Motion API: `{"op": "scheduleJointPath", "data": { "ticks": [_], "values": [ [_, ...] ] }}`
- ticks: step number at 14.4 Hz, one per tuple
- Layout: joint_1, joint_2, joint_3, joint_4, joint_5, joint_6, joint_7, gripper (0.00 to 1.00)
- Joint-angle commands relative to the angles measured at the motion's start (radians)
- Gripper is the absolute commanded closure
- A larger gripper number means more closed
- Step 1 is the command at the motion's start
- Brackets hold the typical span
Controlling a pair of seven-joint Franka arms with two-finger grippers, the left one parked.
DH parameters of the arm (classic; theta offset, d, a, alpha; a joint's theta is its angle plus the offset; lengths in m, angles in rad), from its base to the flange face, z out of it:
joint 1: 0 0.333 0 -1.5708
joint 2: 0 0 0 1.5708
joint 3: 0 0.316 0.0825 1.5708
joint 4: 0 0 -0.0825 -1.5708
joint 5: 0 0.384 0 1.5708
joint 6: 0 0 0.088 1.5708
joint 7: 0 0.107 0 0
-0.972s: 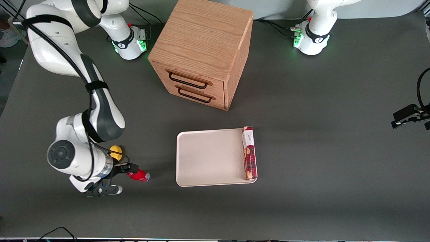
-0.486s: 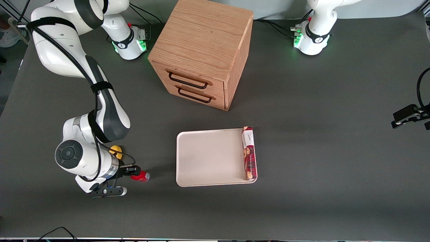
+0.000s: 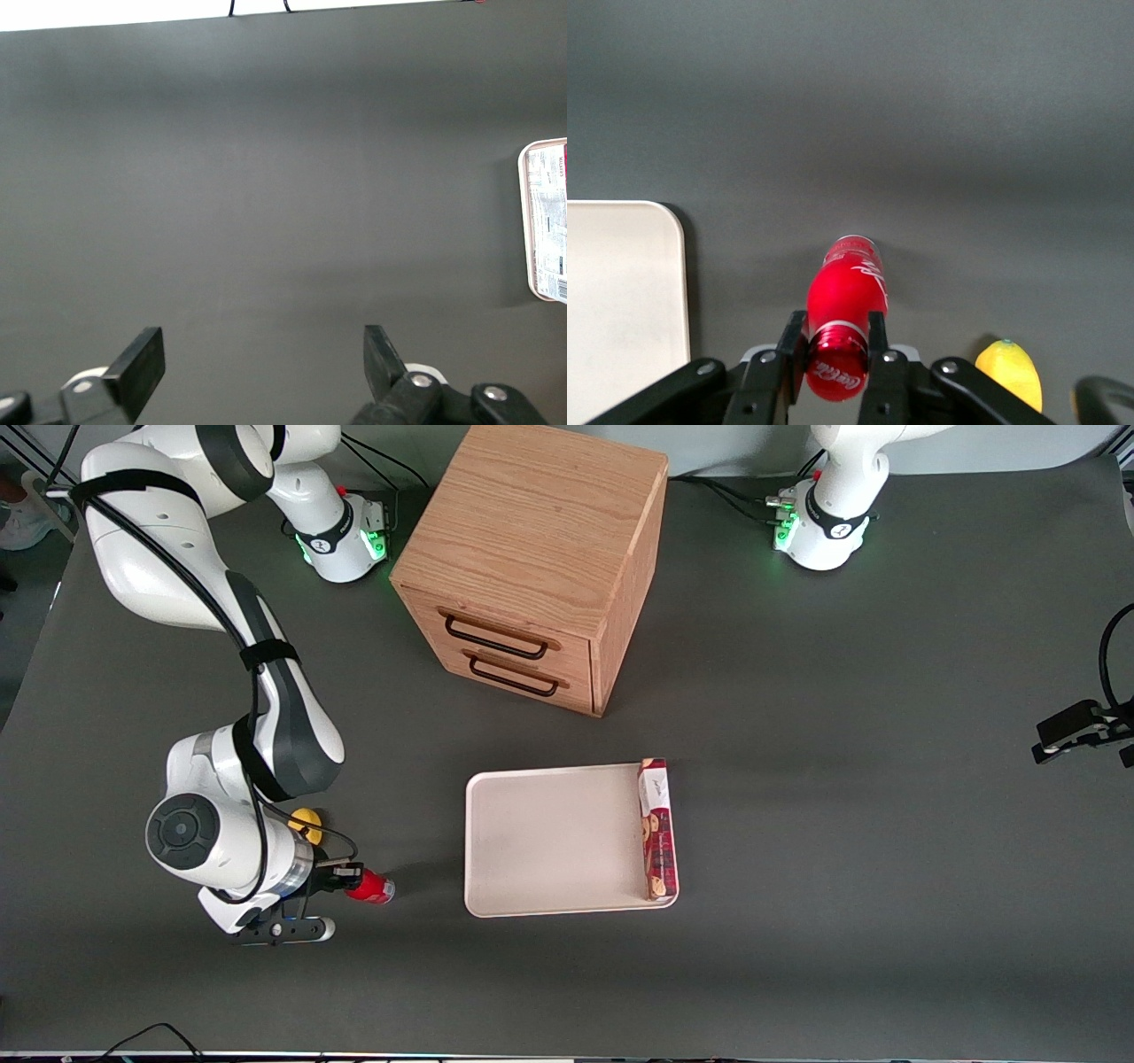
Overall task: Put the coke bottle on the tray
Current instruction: 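Close the right gripper around the neck of the red bottle, then lift the bottle and carry it over to the white tray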
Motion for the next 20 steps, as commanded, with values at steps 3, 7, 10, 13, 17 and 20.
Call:
{"op": "scheduleJointPath", "data": {
  "ticks": [3,7,10,13,17,20],
  "values": [
    [0.002,-0.044,0.056,0.16,-0.032,-0.218,0.019,1.0],
    [0.004,-0.15,0.128,0.233,-0.033,-0.395,0.031,1.0],
    [0.036,-0.181,0.226,0.239,-0.033,-0.413,0.228,1.0],
    [0.062,-0.137,0.294,0.254,-0.038,-0.369,0.436,1.0],
    [0.114,0.003,0.305,0.218,-0.156,-0.213,0.63,1.0],
    [0.114,0.06,0.314,0.142,-0.211,-0.113,0.693,1.0]
  ]
}}
